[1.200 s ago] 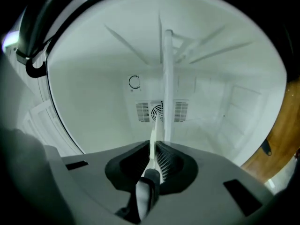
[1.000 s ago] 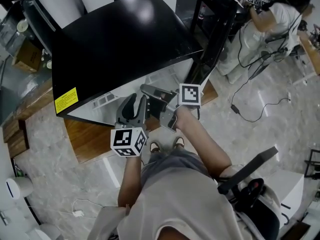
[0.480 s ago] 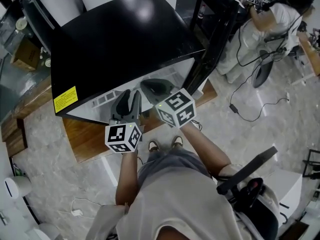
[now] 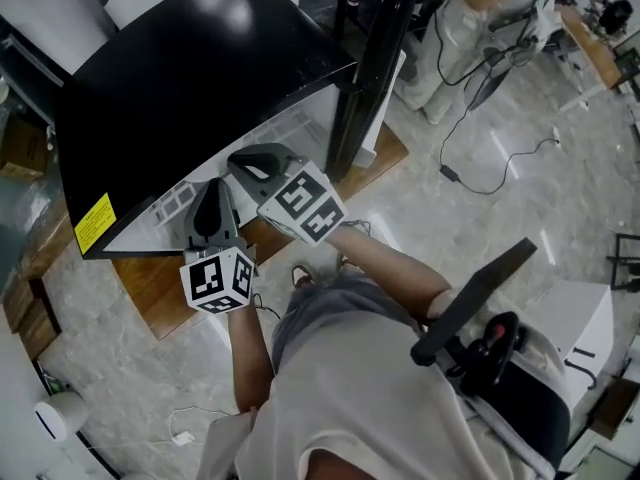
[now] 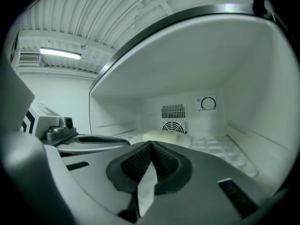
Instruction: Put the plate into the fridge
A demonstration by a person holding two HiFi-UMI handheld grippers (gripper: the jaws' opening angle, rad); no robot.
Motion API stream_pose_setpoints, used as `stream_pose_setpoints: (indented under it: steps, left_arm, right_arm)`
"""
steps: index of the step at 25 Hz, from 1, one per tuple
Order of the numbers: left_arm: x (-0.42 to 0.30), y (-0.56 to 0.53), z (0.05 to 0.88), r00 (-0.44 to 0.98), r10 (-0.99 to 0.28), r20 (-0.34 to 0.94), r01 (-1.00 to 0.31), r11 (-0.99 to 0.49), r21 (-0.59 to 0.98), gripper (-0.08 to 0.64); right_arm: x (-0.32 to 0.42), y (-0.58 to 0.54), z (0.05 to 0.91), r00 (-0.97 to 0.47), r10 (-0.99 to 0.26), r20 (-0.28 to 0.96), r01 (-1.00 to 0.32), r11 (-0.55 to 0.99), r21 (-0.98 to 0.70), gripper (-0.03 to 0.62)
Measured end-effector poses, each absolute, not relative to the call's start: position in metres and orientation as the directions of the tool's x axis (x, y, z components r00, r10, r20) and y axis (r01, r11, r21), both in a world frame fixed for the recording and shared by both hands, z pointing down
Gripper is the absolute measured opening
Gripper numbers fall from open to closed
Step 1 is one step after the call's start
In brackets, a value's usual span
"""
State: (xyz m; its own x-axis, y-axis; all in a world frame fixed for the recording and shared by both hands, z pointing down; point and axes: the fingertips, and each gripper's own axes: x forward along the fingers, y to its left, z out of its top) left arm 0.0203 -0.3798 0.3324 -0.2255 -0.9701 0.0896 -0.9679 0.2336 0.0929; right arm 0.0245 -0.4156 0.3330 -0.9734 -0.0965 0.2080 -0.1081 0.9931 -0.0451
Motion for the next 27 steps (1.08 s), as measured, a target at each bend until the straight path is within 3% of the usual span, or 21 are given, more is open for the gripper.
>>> stream_pose_setpoints:
  steps: [27]
  left_arm:
    - [0.038,-0.345,0.315,-0.313,-0.948,0.052,-0.944,0.317,0.088,0.018]
  right_arm:
    - [0.079,-0.386,0.295,-0.957,-0.261,0.126,-0.267,0.963,-0.032,0.017]
